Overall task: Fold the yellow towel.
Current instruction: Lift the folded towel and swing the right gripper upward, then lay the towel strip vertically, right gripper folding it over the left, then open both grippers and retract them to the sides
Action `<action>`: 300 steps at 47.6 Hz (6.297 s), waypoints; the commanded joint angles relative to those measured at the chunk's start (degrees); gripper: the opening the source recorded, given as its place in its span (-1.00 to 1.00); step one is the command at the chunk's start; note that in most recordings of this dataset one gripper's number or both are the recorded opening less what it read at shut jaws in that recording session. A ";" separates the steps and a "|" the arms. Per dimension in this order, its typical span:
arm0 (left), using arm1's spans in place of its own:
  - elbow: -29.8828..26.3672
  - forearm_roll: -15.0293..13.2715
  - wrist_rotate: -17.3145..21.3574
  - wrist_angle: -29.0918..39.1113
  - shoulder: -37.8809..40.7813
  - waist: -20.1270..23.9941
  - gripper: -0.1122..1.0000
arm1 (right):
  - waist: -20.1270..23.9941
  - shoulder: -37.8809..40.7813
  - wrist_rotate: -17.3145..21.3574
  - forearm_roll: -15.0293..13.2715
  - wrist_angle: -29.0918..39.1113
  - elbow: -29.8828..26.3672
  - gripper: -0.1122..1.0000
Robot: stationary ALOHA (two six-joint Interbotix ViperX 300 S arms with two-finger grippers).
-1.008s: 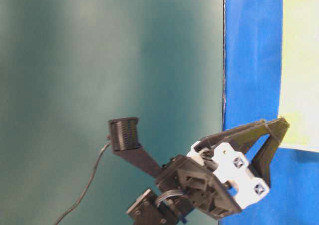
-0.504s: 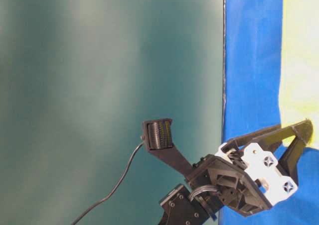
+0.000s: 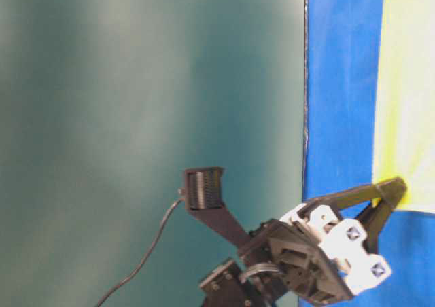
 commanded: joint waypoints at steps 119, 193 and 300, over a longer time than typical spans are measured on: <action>-10.37 -0.09 1.67 -6.77 -9.67 -18.46 -0.74 | -11.34 3.16 -0.97 -17.05 -4.75 -31.73 -0.76; -5.71 -0.26 -5.10 -10.81 -1.14 -17.49 -0.74 | -12.13 15.12 -0.70 -16.96 -11.34 -34.19 -0.76; 27.77 -0.26 -4.75 -16.79 -48.16 -7.91 0.50 | -3.78 -27.33 8.53 -14.50 -19.16 -0.62 0.22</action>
